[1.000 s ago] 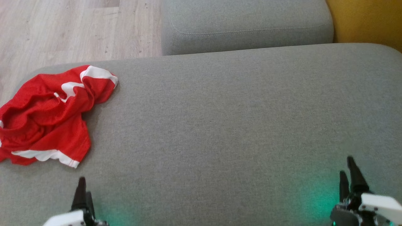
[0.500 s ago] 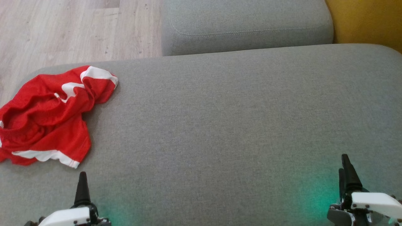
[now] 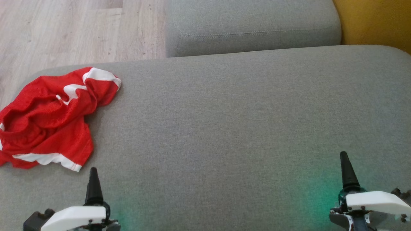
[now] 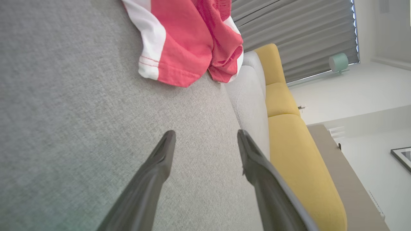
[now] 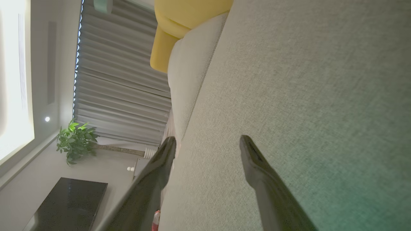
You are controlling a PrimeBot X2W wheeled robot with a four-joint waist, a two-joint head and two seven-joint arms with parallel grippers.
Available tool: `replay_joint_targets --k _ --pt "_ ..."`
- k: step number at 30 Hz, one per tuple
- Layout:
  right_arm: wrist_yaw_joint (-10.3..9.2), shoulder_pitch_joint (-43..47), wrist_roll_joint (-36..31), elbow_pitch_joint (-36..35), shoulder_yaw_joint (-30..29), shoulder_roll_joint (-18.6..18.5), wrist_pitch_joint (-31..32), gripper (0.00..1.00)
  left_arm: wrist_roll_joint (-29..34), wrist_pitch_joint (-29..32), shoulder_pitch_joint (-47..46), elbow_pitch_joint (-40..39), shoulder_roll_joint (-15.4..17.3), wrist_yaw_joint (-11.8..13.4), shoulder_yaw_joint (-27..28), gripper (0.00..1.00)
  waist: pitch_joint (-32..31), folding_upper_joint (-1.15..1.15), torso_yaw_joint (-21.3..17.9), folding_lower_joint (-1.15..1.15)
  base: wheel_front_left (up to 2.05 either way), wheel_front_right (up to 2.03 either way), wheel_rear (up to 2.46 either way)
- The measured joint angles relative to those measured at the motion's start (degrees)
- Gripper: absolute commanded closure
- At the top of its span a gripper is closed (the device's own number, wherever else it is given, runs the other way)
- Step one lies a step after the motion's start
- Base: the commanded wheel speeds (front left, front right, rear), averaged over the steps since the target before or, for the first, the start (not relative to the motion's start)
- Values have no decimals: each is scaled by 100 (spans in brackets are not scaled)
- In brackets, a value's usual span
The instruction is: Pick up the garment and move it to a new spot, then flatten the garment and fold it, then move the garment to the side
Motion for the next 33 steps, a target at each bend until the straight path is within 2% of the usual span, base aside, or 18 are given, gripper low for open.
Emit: replay_joint_targets --k 33 --pt "0 -5 -2488 -279 425 -4 -546 0 2383 -553 0 -485 7 404 -544 0 -44 0 32 0 0 0 0"
